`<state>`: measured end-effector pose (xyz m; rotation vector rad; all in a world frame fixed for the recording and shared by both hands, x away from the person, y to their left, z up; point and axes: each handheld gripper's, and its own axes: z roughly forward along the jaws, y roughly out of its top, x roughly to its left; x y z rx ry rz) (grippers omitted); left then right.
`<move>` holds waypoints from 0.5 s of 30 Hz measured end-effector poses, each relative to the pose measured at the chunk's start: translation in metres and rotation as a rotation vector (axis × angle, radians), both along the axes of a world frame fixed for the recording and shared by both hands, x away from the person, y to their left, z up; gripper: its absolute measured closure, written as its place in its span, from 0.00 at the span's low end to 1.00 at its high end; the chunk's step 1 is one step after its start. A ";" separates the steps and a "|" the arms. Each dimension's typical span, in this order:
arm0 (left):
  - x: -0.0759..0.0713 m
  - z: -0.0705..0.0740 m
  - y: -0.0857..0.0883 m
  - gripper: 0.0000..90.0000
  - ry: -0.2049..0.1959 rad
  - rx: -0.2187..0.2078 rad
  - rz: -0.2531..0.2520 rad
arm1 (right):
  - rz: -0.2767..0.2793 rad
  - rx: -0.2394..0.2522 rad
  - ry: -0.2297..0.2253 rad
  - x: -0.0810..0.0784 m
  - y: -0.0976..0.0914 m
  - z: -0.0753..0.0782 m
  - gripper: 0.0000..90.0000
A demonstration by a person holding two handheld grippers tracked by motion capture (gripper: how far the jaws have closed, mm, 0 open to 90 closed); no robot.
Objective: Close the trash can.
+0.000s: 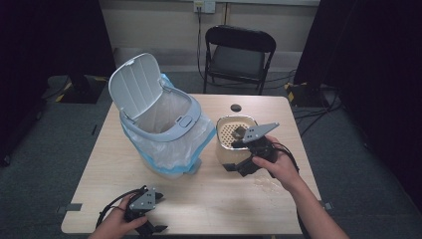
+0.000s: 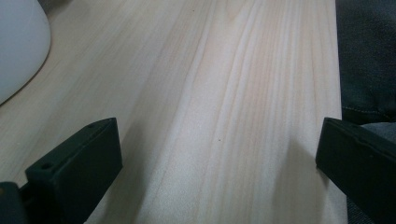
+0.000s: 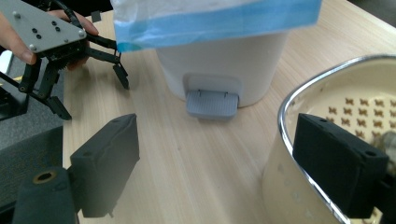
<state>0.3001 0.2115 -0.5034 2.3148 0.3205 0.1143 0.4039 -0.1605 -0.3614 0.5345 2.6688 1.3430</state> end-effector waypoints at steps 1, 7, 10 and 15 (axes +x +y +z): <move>0.000 0.000 0.000 0.00 0.000 0.000 0.000 | -0.001 0.001 0.003 0.000 -0.002 -0.002 0.16; 0.000 0.000 0.000 0.00 0.000 -0.001 0.000 | -0.022 0.001 0.018 -0.005 -0.013 -0.017 0.16; 0.000 0.000 0.000 0.00 0.000 0.000 0.000 | -0.020 -0.001 0.023 -0.008 -0.015 -0.024 0.16; 0.000 0.000 0.000 0.00 0.000 0.000 0.000 | -0.018 -0.019 0.029 -0.014 -0.019 -0.037 0.16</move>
